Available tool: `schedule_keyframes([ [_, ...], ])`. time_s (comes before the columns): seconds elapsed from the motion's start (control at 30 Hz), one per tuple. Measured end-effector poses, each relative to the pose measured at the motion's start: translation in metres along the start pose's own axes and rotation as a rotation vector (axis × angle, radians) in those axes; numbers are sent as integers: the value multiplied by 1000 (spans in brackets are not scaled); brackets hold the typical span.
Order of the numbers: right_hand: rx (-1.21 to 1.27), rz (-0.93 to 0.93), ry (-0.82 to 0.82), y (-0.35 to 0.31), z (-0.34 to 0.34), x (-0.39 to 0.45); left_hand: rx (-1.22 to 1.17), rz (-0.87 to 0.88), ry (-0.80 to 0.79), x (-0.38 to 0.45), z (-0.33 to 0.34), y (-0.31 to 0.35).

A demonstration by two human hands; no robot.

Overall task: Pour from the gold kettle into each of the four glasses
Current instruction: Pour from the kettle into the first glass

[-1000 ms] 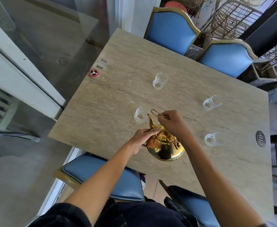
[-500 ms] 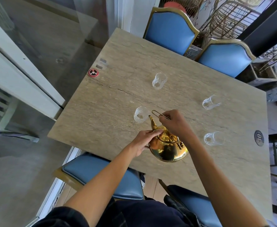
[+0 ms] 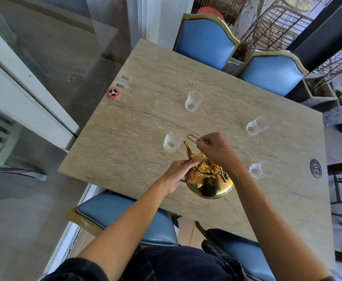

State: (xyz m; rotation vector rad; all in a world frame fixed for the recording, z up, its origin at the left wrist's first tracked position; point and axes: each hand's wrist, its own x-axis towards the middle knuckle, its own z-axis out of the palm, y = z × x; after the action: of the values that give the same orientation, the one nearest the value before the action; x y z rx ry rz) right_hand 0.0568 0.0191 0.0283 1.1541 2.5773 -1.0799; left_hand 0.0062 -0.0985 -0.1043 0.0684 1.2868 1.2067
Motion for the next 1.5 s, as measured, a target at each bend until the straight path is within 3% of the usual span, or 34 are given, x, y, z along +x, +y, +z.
schedule_keyframes([
  [1.5,-60,-10,11,2,-4,-2,-41,-1,-19,-9,11,-3],
])
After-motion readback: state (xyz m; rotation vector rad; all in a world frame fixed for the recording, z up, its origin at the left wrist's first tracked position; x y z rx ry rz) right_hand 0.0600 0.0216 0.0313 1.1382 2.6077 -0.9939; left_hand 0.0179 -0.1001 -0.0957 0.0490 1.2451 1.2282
